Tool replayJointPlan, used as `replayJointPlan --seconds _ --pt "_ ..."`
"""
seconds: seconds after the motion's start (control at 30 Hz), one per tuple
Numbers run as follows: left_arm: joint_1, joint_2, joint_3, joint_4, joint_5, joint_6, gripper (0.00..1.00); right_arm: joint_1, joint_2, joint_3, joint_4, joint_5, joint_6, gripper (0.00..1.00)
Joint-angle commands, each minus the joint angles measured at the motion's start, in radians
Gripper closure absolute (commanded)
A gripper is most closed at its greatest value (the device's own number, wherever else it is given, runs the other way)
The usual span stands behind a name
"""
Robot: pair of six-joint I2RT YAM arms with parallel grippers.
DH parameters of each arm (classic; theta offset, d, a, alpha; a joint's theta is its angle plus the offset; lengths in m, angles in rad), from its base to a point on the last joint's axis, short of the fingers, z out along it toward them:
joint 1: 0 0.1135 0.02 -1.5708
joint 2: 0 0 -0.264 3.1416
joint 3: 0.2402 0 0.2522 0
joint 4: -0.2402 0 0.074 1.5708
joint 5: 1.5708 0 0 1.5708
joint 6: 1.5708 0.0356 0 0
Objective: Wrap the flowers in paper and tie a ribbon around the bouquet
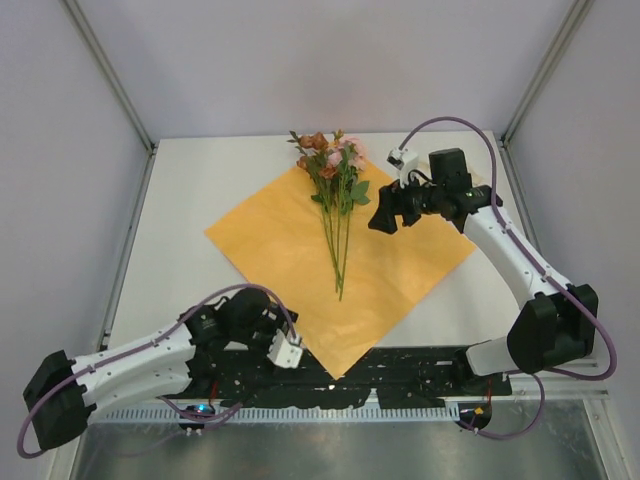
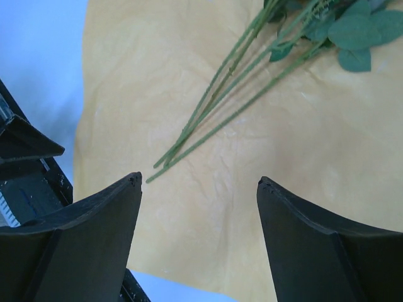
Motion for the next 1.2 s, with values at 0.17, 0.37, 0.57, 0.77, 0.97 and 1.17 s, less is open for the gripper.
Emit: replayJointPlan --seconds 0.17,0.37,0.57,0.77,0.97,1.17 --pt "-0.295 0.153 -0.100 0.406 -0.245 0.226 0.24 -0.078 -0.071 -0.040 -0.097 -0.022 -0.049 0.21" --pt "-0.412 0.247 -0.143 0.601 -0.293 0.229 0.29 -0.093 -0.060 -0.037 -0.128 -0.031 -0.059 0.21" --pt "-0.420 0.314 -0.175 0.716 -0.224 0.269 0.31 -0.102 -0.028 -0.024 -0.130 -0.051 -0.042 0.21" --pt "-0.421 0.330 -0.207 0.809 -0.191 0.272 0.42 -0.108 -0.019 -0.019 -0.133 -0.057 -0.036 0.21" --pt "-0.417 0.276 -0.222 0.833 -0.222 0.189 0.79 -0.108 -0.007 -0.033 -0.137 -0.071 -0.036 0.21" --pt "-0.374 0.244 -0.167 0.781 -0.218 0.076 1.00 -0.110 0.012 -0.034 -0.148 -0.085 -0.048 0.22"
